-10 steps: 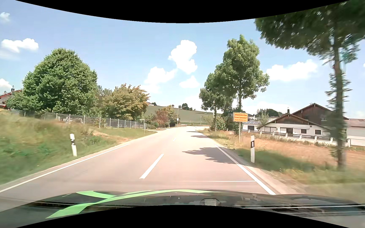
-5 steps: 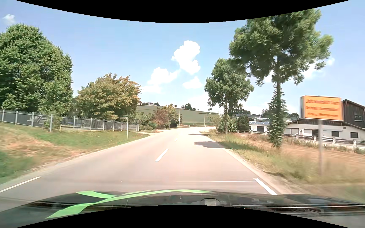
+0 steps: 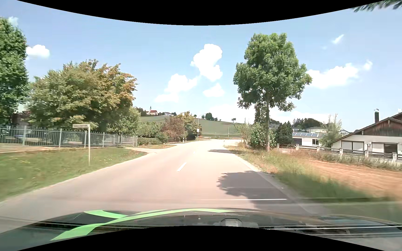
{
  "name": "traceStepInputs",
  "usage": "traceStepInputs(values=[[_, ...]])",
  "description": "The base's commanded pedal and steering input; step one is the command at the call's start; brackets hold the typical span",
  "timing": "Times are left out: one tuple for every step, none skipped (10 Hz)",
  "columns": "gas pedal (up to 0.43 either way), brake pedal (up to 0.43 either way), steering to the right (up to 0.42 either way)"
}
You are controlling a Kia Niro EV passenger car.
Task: Follow the waypoints while adhering to traffic rules and regulations
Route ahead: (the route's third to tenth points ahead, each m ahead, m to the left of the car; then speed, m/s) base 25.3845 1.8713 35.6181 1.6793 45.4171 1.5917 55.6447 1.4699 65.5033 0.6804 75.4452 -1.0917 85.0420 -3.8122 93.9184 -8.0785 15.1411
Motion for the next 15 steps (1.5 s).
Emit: traceStepInputs(values=[[0.028, 0.0, -0.007], [0.028, 0.0, -0.007], [0.028, 0.0, -0.007], [0.028, 0.0, -0.007], [0.028, 0.0, -0.007], [0.028, 0.0, -0.007], [0.028, 0.0, -0.007], [0.039, 0.0, -0.006], [0.039, 0.0, -0.005], [0.039, 0.0, -0.004], [0.039, 0.0, -0.004], [0.028, 0.0, -0.001], [0.028, 0.0, 0.001], [0.028, 0.0, 0.004], [0.02, 0.0, 0.004]])
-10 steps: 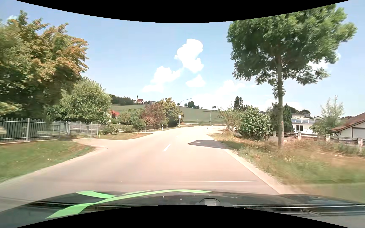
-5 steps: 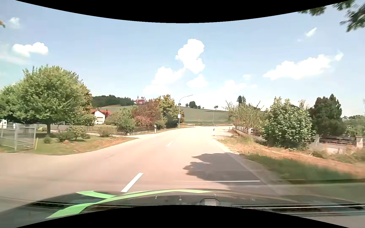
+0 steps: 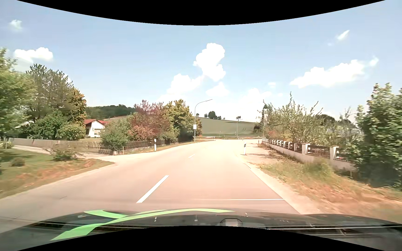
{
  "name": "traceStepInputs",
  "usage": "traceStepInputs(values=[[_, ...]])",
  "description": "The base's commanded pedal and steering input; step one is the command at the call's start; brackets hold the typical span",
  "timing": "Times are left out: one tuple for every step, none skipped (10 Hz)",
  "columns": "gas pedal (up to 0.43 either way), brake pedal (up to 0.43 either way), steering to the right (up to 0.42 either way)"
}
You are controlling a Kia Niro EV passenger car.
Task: Follow the waypoints while adhering to traffic rules and regulations
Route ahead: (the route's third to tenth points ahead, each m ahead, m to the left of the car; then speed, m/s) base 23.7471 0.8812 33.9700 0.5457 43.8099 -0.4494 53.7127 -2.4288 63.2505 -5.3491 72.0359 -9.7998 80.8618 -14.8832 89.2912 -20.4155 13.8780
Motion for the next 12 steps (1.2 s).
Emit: traceStepInputs(values=[[0.02, 0.0, 0.004], [0.02, 0.0, 0.005], [0.02, 0.0, 0.005], [0.028, 0.0, 0.005], [0.039, 0.0, 0.005], [0.039, 0.0, 0.01], [0.039, 0.0, 0.011], [0.047, 0.0, 0.011], [0.079, 0.0, 0.011], [0.098, 0.0, 0.012], [0.11, 0.0, 0.016], [0.13, 0.0, 0.018]])
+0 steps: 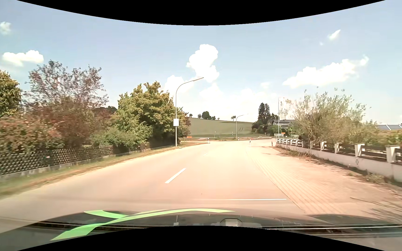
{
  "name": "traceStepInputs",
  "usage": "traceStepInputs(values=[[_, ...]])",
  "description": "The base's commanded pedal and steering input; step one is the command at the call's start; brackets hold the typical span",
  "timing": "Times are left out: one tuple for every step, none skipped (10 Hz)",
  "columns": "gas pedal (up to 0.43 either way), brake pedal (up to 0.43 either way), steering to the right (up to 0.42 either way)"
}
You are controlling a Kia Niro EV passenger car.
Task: Follow the waypoints while adhering to traffic rules and regulations
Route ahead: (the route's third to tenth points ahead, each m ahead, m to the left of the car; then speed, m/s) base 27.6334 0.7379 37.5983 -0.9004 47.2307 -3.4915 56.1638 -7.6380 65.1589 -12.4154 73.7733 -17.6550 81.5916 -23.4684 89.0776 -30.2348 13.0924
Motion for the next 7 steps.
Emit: traceStepInputs(values=[[0.138, 0.0, 0.018], [0.15, 0.0, 0.018], [0.169, 0.0, 0.02], [0.177, 0.0, 0.02], [0.189, 0.0, 0.02], [0.189, 0.0, 0.021], [0.189, 0.0, 0.021]])
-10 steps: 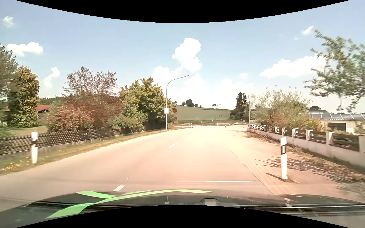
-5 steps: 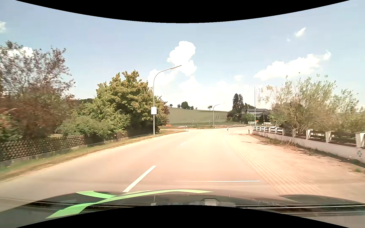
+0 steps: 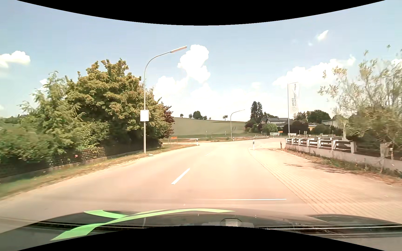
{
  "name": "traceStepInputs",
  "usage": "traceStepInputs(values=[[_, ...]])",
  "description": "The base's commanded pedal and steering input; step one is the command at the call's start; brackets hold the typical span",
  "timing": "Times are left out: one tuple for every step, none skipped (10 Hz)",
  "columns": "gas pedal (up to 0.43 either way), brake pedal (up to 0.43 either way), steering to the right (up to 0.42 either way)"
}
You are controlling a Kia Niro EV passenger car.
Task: Follow the waypoints while adhering to traffic rules and regulations
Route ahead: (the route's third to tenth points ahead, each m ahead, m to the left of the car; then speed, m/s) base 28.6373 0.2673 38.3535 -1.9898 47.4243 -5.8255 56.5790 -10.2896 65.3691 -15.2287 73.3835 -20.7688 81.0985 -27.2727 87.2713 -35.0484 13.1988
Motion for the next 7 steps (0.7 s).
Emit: traceStepInputs(values=[[0.177, 0.0, 0.021], [0.177, 0.0, 0.022], [0.177, 0.0, 0.025], [0.177, 0.0, 0.028], [0.177, 0.0, 0.033], [0.169, 0.0, 0.033], [0.138, 0.0, 0.034]])
